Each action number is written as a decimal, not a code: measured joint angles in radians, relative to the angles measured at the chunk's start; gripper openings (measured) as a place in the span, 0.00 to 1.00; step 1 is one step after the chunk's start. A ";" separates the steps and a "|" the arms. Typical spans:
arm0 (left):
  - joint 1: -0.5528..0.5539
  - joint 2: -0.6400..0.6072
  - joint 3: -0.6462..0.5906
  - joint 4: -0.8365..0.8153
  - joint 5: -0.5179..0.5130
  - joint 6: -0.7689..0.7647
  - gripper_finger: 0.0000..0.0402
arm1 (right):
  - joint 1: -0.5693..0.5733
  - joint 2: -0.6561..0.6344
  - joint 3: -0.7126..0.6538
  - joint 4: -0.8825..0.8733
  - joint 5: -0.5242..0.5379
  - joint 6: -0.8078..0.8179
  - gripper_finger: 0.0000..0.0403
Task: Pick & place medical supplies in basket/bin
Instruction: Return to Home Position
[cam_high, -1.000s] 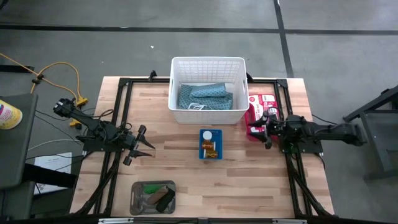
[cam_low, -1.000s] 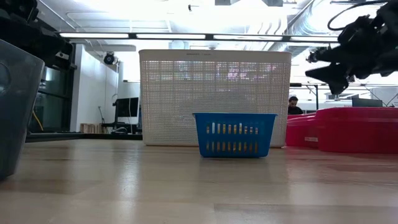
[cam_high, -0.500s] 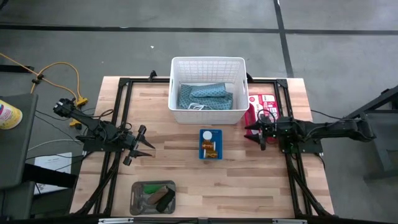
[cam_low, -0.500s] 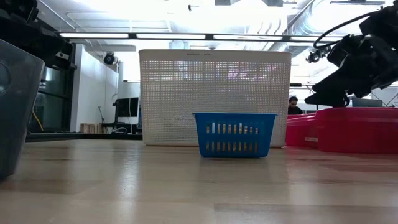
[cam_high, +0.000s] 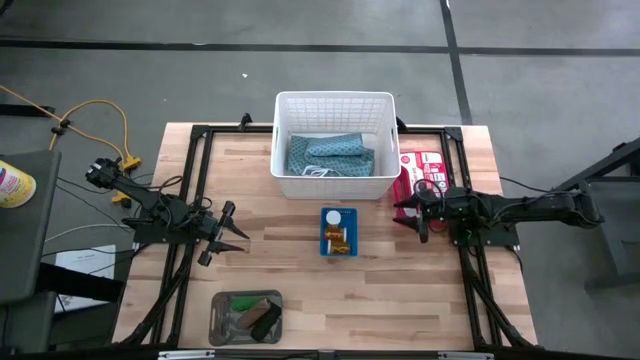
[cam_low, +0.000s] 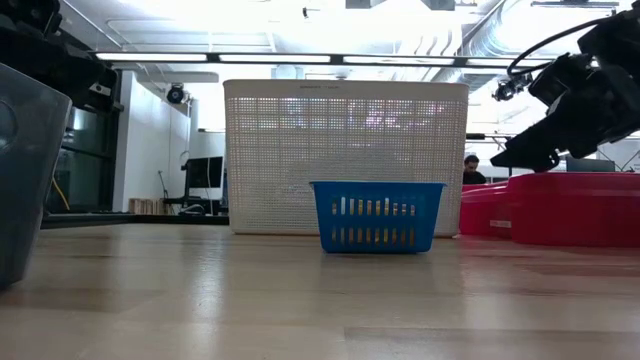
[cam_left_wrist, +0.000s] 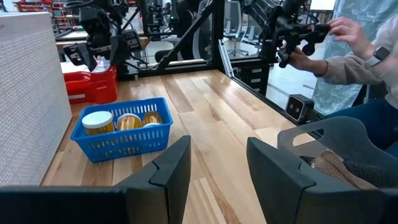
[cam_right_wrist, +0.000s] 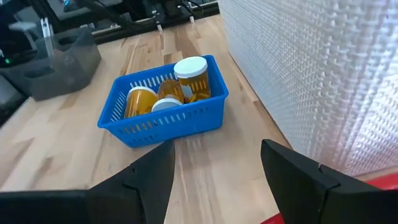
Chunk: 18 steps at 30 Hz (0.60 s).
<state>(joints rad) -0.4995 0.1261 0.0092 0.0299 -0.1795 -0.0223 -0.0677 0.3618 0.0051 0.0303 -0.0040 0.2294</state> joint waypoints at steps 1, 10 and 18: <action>0.000 0.000 0.000 0.000 0.000 0.000 0.37 | 0.000 0.000 0.000 0.002 0.000 -0.019 0.56; 0.000 0.000 0.000 0.000 0.000 0.000 0.37 | 0.000 -0.001 0.000 0.011 -0.038 -0.121 0.56; 0.000 0.000 0.000 0.000 0.000 0.000 0.37 | 0.000 -0.006 0.000 0.011 -0.074 -0.122 0.56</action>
<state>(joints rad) -0.4995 0.1261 0.0090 0.0299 -0.1798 -0.0223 -0.0673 0.3555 0.0051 0.0410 -0.0780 0.1077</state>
